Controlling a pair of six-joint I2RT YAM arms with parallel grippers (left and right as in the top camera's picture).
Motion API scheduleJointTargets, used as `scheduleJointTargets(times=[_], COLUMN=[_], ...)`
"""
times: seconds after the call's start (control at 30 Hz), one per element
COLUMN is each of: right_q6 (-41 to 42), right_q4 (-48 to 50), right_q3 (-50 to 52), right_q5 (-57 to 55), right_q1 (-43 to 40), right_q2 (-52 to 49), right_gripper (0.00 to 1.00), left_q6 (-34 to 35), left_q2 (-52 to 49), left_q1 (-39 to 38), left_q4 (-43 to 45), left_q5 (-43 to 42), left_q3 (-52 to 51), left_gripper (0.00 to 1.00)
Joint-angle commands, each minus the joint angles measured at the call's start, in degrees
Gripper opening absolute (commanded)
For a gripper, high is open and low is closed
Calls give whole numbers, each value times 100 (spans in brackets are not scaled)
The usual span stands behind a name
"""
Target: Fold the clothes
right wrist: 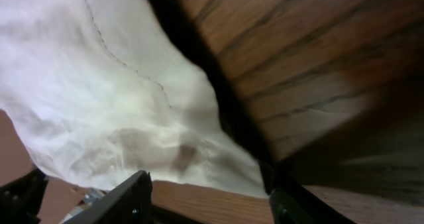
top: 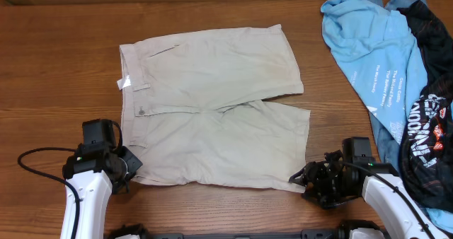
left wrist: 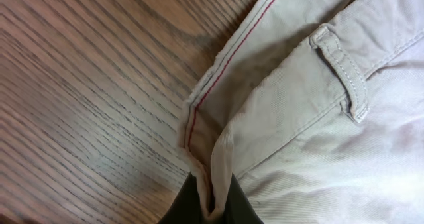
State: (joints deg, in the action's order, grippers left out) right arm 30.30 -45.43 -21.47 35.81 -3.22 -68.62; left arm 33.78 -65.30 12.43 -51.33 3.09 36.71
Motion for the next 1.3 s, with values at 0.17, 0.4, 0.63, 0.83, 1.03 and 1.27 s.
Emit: scheduleJointTargets(times=[0.17,0.4,0.63,0.83,1.03,1.27], right_q6=[46,149,122,120,101,105], right_q4=[223,319,256,-376,-1320,-2120], right_q3=[155,155,-192,-1093,-2173,-3158], right_q5=[-142,-162,-162,-365,-975,-1394], right_q1=[26,26,26,26,24,24], right_q2=[-286,-308,-227,291,999,1681], right_gripper=[26,4,4,4,4,4], left_q6=[-168,-168,-428,-514,-509,-507], left_q2=[-13,-11,42,391,1025,1773], left_q1=[31,31,31,31,31,31], left_q4=[-63,-118,-337,-1019,-1572,-2221], left_q5=[238,234,-129,-122,-166,-299], left_q3=[116,116,219,730,1303,1832], left_gripper=[4,4,4,4,4,4])
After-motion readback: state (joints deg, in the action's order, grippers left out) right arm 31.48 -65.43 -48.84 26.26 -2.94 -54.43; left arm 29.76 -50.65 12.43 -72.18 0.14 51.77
